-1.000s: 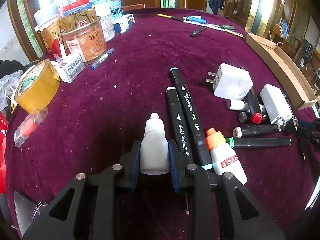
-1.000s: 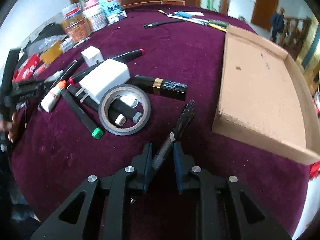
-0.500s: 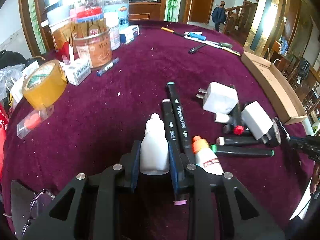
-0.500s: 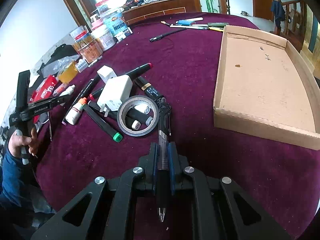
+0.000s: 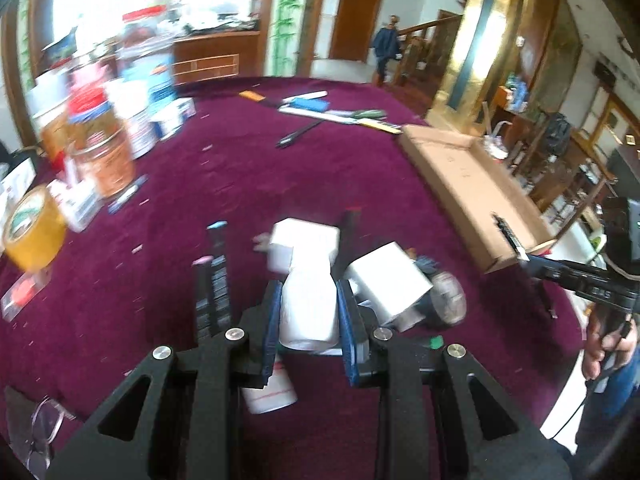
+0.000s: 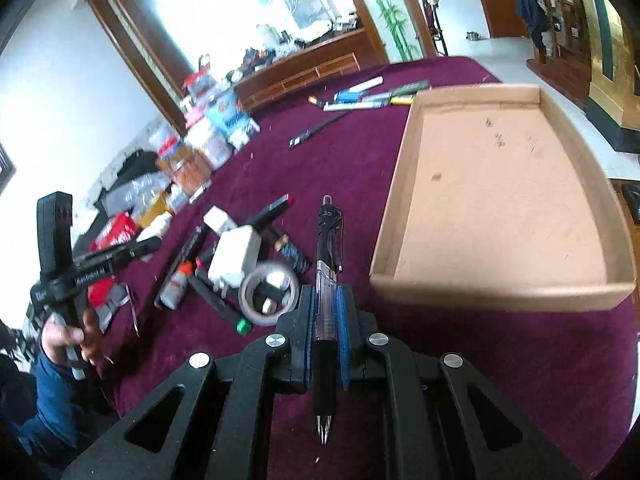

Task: Organize rigid objects
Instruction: 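Carry the bottle in left tool and the pen in right tool over the cardboard tray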

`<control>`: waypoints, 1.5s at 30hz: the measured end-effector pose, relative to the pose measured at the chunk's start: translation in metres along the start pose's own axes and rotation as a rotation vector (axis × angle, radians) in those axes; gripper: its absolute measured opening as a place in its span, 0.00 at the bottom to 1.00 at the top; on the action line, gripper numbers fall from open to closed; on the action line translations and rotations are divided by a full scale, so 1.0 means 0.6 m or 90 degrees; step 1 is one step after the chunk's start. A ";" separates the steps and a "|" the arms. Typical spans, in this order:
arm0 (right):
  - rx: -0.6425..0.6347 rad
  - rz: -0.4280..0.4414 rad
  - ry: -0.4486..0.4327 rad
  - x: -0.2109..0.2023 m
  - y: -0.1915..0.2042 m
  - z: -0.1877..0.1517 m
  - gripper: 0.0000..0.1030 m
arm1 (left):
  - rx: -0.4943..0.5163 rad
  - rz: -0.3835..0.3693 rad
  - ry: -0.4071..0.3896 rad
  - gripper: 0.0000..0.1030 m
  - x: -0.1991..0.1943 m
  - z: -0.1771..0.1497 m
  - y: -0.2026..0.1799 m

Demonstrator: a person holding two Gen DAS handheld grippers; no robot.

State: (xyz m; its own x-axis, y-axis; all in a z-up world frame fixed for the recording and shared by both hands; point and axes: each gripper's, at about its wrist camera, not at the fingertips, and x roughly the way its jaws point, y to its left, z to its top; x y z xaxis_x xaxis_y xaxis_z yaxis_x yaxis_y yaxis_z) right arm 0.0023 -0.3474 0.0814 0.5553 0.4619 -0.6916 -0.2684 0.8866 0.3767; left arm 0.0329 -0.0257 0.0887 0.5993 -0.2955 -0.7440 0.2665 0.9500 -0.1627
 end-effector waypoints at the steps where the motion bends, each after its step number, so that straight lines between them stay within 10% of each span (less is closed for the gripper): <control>1: 0.005 0.000 -0.009 -0.004 -0.006 0.007 0.09 | 0.002 -0.011 -0.003 0.23 0.001 0.007 -0.012; 19: 0.195 -0.021 -0.088 0.042 -0.181 0.227 0.09 | 0.056 -0.175 0.030 0.23 0.176 0.200 -0.310; 30: 0.239 -0.021 -0.018 0.134 -0.261 0.234 0.09 | 0.013 -0.128 0.103 0.23 0.338 0.212 -0.345; 45: 0.221 -0.032 0.027 0.155 -0.267 0.226 0.09 | 0.024 -0.086 0.119 0.22 0.340 0.179 -0.355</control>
State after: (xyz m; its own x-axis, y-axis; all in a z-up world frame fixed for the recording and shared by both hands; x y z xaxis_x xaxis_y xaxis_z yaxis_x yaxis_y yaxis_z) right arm 0.2036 -0.4496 0.0402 0.5257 0.4247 -0.7370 0.0466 0.8508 0.5235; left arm 0.1791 -0.2992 0.0412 0.4071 -0.3920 -0.8250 0.3652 0.8977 -0.2464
